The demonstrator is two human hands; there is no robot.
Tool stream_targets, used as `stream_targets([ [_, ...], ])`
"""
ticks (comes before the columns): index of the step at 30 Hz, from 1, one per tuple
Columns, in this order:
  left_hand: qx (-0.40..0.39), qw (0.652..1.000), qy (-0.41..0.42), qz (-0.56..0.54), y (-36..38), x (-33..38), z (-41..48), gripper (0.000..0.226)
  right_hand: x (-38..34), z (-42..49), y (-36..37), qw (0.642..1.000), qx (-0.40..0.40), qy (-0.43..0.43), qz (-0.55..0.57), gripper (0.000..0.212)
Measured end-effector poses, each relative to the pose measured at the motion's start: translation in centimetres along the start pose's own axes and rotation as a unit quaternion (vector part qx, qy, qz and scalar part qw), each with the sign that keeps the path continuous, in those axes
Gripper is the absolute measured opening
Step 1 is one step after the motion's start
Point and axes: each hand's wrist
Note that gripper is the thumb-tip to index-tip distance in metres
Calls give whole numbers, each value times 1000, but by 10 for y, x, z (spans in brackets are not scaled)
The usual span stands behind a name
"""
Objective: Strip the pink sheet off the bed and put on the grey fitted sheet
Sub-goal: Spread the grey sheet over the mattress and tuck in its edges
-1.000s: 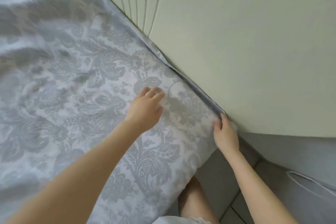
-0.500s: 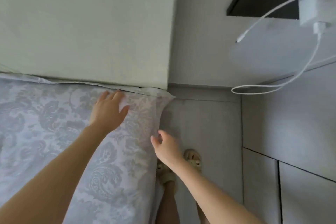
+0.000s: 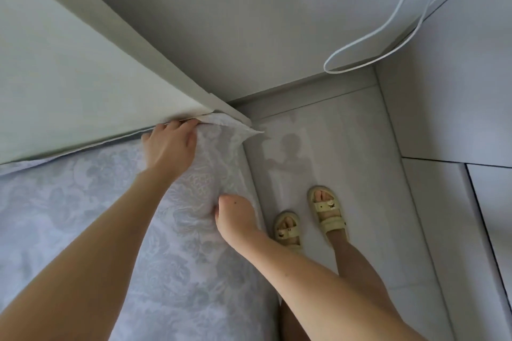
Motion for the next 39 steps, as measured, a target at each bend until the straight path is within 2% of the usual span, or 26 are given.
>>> stream_targets([
  [2,-15,998,0,59,5,7,4,41,-4,3,-1,998,7,-25,-51,17],
  [4,-20,998,-11,59,5,13,8,41,1,2,-8,992,53,-52,-105,9],
  [5,-13,999,-14,40,4,15,9,40,6,-1,-15,986,92,-51,-131,12],
  [6,-3,1000,-12,13,1,15,10,38,13,-6,-21,979,131,-45,-151,28],
  [8,29,998,13,-45,-5,12,5,37,29,-17,-26,975,177,-32,-129,44],
  [10,52,995,43,-79,-11,0,-1,36,33,-24,-28,975,173,-24,-137,37],
  [12,48,994,42,-93,-12,-20,-8,37,28,-16,-33,981,100,-20,-164,10],
  [13,43,993,25,-104,-13,-31,-11,38,25,-8,-34,986,60,-20,-155,7],
  [15,45,990,-30,-132,-12,-54,-19,40,12,4,-40,992,20,-15,-128,22],
  [18,61,981,-100,-154,-10,-86,-30,40,-15,20,-62,983,145,-43,-109,36],
  [21,73,982,-121,-124,-5,-116,-36,37,-43,51,-83,967,238,-67,-62,40],
  [26,103,976,-148,-122,5,-152,-34,35,-68,102,-80,977,209,-11,-51,35],
  [29,105,975,-139,-137,10,-164,-39,37,-68,112,-74,978,209,16,-4,22],
  [31,104,976,-122,-146,12,-167,-43,38,-68,105,-70,962,272,-17,-10,15],
  [33,135,974,-99,-154,11,-171,-47,36,-64,92,-66,917,382,-99,-52,15],
  [35,187,965,-110,-150,5,-177,-50,32,-57,84,-70,864,471,-159,-77,16],
  [37,204,950,-190,-141,2,-192,-49,36,-53,82,-80,839,500,-177,-118,17],
  [39,152,932,-300,-133,-3,-211,-44,53,-49,83,-88,827,506,-187,-162,15],
])
Point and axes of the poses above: each hand's wrist, its own z-axis towards the middle knuckle, its own y-axis out of the palm, x = y × z, and after that the axes turned 3 degrees about -z, right-handed
